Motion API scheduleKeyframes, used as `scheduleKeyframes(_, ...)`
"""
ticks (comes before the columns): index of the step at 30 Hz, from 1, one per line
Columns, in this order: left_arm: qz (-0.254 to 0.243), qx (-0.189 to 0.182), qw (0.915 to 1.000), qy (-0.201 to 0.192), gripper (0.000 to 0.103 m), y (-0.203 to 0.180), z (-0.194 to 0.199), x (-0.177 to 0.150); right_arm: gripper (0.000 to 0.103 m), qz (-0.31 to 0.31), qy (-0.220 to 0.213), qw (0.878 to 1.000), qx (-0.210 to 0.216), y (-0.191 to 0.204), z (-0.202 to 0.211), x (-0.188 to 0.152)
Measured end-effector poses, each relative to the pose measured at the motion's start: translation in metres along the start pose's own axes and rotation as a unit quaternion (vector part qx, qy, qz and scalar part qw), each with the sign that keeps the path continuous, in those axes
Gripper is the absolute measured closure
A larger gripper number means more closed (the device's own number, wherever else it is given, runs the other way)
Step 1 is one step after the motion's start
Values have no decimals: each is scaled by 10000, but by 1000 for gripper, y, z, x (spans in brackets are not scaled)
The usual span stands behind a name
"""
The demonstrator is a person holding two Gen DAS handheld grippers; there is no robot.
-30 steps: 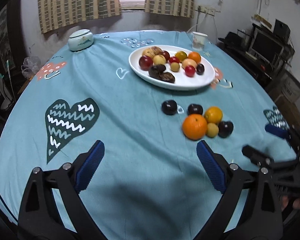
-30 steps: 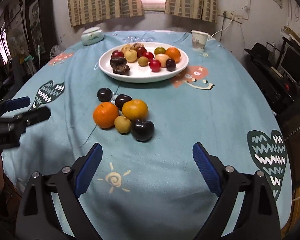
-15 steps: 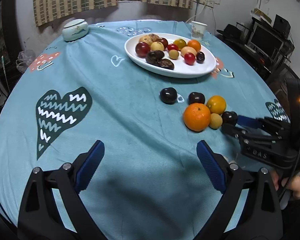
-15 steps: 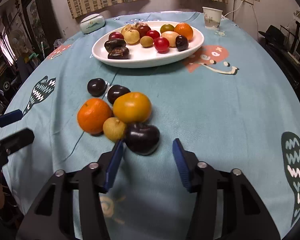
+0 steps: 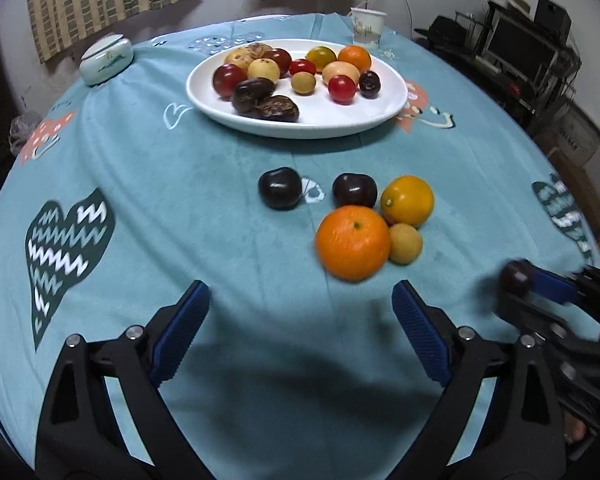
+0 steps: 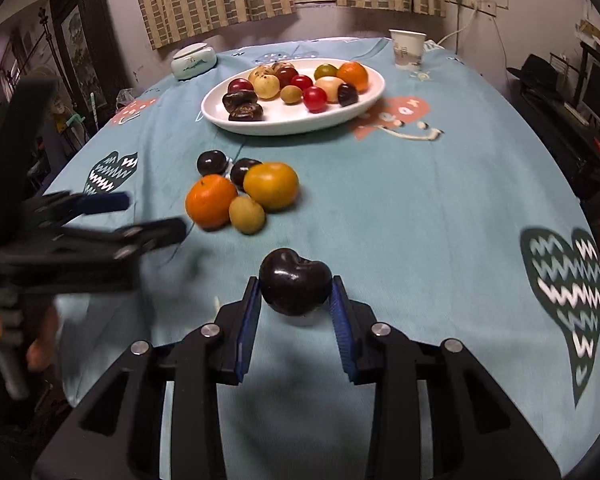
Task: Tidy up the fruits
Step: 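Grasp the dark heart-shaped plum with the right tool while the left tool grasps the orange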
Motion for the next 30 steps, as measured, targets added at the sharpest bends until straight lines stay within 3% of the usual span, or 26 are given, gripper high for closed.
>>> scheduleKeyframes(5, -305, 94, 9995, 83, 13, -13, -21, 3, 68, -208, -147, 9997, -12, -14, 17, -2)
scheduleKeyframes(9, -326, -105, 9993, 166, 31, -21, -32, 6, 68, -340, -144, 9993, 8, -19, 19, -3)
scheduleKeyframes(13, -230, -394, 9988, 156, 58, -26, -35, 10, 68, -368, -157, 9992, 63, -17, 20, -3)
scheduleKeyframes(30, -24, -462, 9977, -486, 59, -3, 34, 18, 68, -181, -338, 9991, 172, 12, 21, 12)
Point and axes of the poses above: each gripper's, at about its wrist camera, not at the fingertips, and z roughly against the way its jaws point, y to its left, x to its top, the point moved 4 cm from there along -z, roughly the way its jaws point, and after that the axes turned 13 degrees about -y, right-handed, at the moved point
